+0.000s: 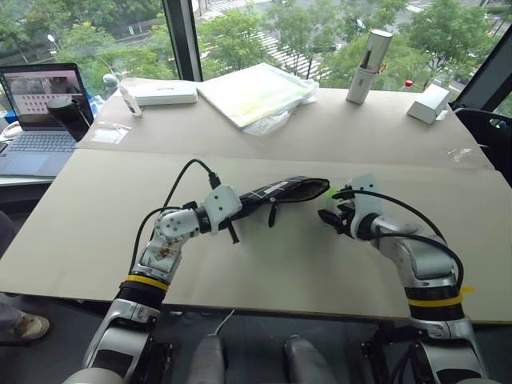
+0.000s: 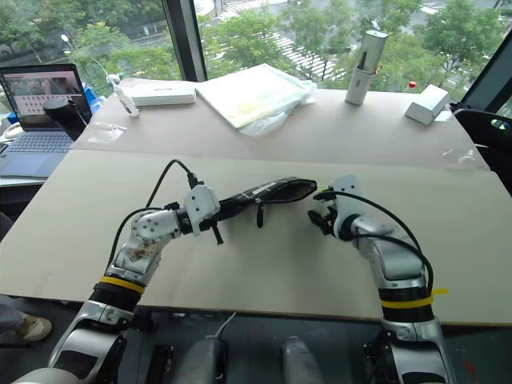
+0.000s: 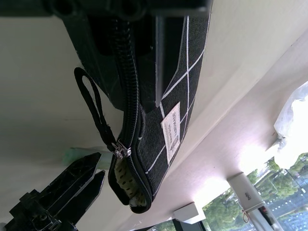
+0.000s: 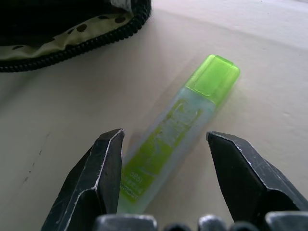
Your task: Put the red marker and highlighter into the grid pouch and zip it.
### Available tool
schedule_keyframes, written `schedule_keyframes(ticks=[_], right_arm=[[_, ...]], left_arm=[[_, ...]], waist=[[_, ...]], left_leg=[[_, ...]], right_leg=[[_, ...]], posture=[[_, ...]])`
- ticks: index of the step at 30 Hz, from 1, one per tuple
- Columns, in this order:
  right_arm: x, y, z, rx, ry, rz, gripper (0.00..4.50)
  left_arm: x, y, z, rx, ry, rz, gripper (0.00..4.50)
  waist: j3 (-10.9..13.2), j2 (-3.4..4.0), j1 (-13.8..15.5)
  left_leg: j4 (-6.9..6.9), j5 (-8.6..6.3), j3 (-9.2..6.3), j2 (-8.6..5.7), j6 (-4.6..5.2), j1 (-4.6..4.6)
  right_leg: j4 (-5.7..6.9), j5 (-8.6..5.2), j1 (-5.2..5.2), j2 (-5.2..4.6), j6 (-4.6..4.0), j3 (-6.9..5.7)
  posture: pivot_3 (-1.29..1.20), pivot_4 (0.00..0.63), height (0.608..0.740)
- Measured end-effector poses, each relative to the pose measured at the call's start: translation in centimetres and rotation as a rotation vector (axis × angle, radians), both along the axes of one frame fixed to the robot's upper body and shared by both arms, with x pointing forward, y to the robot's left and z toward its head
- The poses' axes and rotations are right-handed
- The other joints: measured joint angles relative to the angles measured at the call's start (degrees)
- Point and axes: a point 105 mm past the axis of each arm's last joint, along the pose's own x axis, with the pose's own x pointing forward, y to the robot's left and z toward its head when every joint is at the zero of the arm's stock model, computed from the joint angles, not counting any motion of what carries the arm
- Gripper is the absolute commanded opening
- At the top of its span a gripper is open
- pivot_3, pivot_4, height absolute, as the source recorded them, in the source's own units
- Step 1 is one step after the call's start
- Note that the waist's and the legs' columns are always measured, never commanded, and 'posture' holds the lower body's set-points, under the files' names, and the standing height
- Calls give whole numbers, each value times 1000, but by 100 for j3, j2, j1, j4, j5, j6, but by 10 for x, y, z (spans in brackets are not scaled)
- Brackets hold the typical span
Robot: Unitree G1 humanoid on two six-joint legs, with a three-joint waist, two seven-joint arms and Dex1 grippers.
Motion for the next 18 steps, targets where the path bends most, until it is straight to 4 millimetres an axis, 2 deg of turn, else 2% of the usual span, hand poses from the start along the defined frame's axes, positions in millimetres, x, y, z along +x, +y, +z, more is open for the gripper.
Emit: schedule_keyframes(ticks=[2,7,10,14,18], right_arm=[[0,5,-7,-21,22,9,3087],[3,10,-9,-81,-3,29,3087],[5,12,-11,-134,-29,60,2393],[5,13,-17,-163,-43,78,1040],[7,8,-18,-167,-50,67,1040]], left_arm=[[0,0,-1,-3,1,5,0],[0,1,-3,-9,5,18,0],[0,1,-3,-10,5,22,0],[0,1,-2,-12,0,25,0],[0,1,1,-10,-12,23,0]], waist=[[0,0,-1],[-12,-12,-20],[-19,-23,-30],[-21,-26,-13],[-23,-29,11]], left_leg=[[0,0,1,-1,0,0],[1,0,0,1,0,5],[1,0,0,2,0,14],[0,0,-2,2,0,61],[-1,-1,-3,0,0,77]], right_leg=[[0,0,-1,-1,0,0],[0,0,6,1,0,-1],[0,0,14,2,0,-1],[-15,-2,73,1,4,-5],[-25,-3,96,0,5,-6]], posture=[[0,150,736],[0,150,736],[0,150,736],[0,150,736],[0,150,736]])
